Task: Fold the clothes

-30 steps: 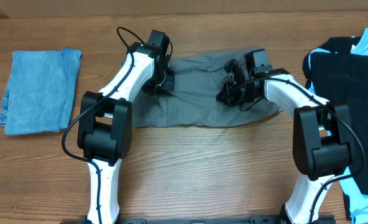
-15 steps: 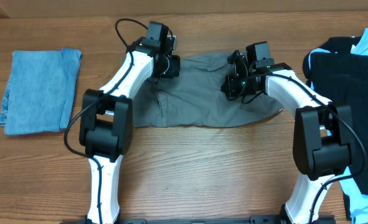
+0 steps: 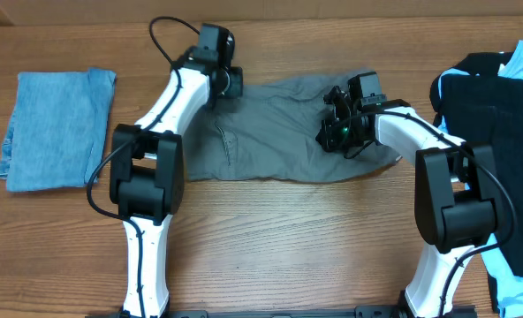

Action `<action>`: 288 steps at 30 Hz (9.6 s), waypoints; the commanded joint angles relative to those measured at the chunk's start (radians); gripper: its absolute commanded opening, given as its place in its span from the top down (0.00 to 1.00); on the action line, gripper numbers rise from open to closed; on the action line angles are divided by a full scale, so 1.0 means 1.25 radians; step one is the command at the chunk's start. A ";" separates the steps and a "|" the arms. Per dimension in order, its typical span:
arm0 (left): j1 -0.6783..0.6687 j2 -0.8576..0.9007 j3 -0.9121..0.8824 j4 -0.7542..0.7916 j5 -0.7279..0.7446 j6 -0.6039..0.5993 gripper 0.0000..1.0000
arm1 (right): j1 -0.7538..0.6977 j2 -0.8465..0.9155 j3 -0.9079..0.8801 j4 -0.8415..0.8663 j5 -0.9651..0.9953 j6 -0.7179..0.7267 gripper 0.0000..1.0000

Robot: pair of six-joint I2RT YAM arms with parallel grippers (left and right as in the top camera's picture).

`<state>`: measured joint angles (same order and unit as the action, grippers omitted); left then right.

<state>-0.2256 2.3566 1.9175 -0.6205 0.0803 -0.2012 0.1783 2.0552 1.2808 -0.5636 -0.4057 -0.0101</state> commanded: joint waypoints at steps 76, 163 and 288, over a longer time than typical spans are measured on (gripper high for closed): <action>0.102 0.009 0.141 -0.330 0.081 -0.023 0.96 | -0.086 0.069 0.232 0.018 0.193 0.110 0.96; -0.003 -0.034 -0.259 -0.351 0.244 0.136 0.96 | -0.126 -0.082 0.074 -0.402 -0.376 -0.199 0.96; 0.159 -0.175 -0.388 -0.268 0.209 0.071 0.00 | 0.087 -0.075 -0.066 0.060 0.000 0.009 0.96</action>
<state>-0.0254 2.0941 1.4723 -0.9855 0.3241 -0.1272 0.2623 1.9255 1.2076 -0.5167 -0.3588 -0.0109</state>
